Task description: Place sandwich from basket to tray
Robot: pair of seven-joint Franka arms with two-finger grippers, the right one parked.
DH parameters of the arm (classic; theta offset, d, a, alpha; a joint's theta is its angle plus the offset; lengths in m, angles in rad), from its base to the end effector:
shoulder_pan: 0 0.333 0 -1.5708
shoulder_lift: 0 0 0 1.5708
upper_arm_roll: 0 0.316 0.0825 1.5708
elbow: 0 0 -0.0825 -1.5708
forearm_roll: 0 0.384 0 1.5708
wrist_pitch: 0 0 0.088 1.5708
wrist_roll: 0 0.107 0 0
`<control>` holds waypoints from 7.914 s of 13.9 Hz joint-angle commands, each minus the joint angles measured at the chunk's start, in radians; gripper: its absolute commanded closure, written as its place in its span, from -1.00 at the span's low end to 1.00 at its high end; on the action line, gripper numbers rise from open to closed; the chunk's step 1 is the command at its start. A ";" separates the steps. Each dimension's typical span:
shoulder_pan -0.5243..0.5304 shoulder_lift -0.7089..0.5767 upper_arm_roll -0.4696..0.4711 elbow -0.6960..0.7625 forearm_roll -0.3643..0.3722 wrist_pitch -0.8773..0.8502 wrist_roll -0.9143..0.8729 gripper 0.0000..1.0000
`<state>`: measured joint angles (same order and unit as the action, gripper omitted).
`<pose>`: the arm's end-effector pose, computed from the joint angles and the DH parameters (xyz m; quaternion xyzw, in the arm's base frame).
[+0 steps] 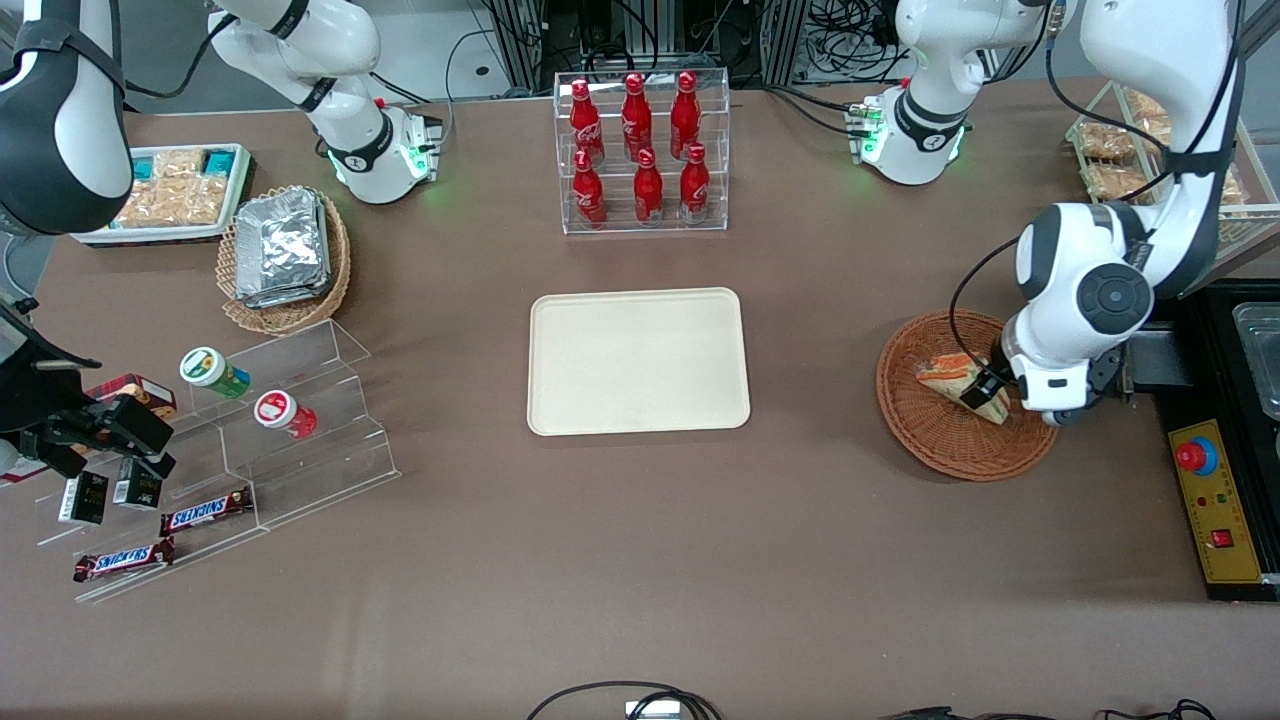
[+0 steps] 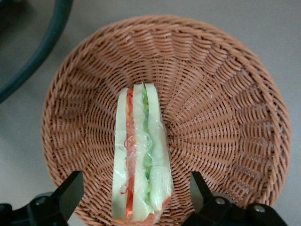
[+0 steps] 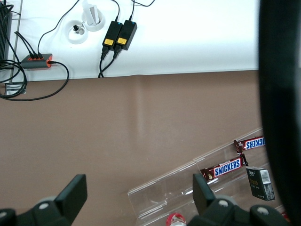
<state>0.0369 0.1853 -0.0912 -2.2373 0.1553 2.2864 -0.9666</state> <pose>0.5266 -0.0252 0.2763 -0.9174 -0.3894 0.0357 0.0734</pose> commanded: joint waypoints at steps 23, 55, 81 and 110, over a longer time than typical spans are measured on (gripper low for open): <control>-0.008 -0.069 -0.054 0.054 0.036 -0.115 -0.052 1.00; -0.149 0.436 -0.680 0.277 0.469 -0.082 -0.147 1.00; 0.049 0.373 -0.683 0.577 0.422 -0.401 -0.265 -1.00; 0.124 -0.194 -0.084 0.651 -0.151 -0.849 0.974 -1.00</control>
<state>0.1967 0.0373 -0.1938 -1.5567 0.0196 1.4490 -0.0254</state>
